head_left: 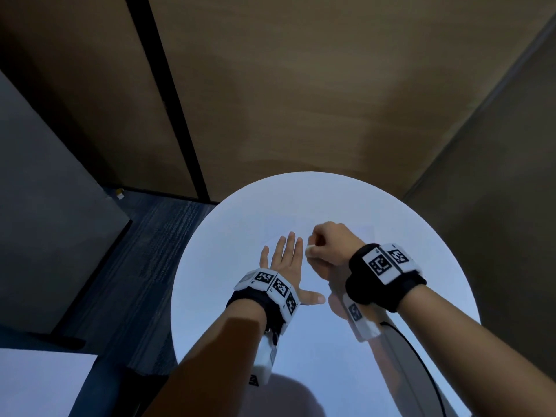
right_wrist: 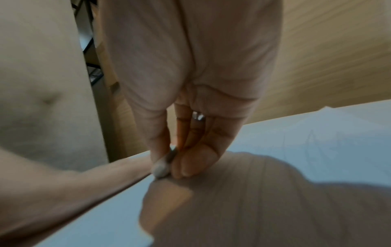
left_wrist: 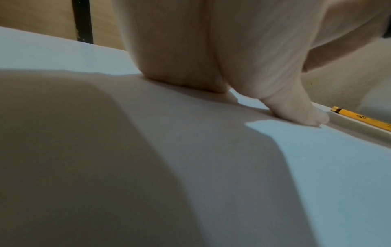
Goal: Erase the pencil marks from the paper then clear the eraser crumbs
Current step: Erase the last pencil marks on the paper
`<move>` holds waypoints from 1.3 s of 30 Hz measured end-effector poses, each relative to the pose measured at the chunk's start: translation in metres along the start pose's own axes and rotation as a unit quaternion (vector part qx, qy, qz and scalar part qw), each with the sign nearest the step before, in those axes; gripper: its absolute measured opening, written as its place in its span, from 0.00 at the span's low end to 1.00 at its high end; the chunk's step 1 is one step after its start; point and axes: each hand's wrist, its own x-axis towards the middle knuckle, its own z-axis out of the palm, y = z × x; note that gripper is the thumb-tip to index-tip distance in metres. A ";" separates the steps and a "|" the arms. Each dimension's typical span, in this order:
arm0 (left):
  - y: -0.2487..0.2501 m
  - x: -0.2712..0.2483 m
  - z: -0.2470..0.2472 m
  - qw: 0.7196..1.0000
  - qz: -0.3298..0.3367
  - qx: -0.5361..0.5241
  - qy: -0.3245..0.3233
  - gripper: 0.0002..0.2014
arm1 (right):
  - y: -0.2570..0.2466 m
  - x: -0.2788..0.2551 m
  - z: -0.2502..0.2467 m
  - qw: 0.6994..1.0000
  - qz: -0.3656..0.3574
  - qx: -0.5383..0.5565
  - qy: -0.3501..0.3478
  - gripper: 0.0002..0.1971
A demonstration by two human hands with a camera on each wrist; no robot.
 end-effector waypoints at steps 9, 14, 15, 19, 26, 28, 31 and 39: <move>0.000 0.001 0.000 1.000 -0.002 0.007 -0.003 0.59 | 0.003 0.007 -0.005 0.998 0.024 -0.050 0.004 0.09; -0.002 0.002 0.000 1.000 0.007 -0.002 -0.006 0.58 | 0.011 0.005 -0.006 0.998 0.041 0.042 0.032 0.15; -0.002 0.001 0.001 1.000 0.009 0.000 -0.006 0.57 | 0.011 0.006 -0.007 0.998 0.031 0.041 0.029 0.19; 0.000 0.002 0.002 1.000 0.003 0.012 0.004 0.57 | 0.004 0.013 -0.002 0.999 -0.026 -0.019 0.004 0.25; -0.001 0.003 0.001 1.000 0.006 0.023 0.000 0.56 | 0.001 0.014 -0.004 1.000 -0.022 0.018 0.004 0.14; 0.000 0.003 0.001 1.000 0.003 0.025 -0.003 0.55 | -0.003 0.012 -0.002 0.998 -0.015 0.054 0.007 0.13; 0.001 0.002 0.001 1.000 0.002 0.026 -0.001 0.55 | -0.003 0.013 0.001 0.997 0.006 0.068 0.039 0.11; -0.002 0.003 0.001 1.000 0.008 0.008 -0.002 0.57 | 0.028 0.002 -0.020 0.977 0.074 0.200 0.010 0.08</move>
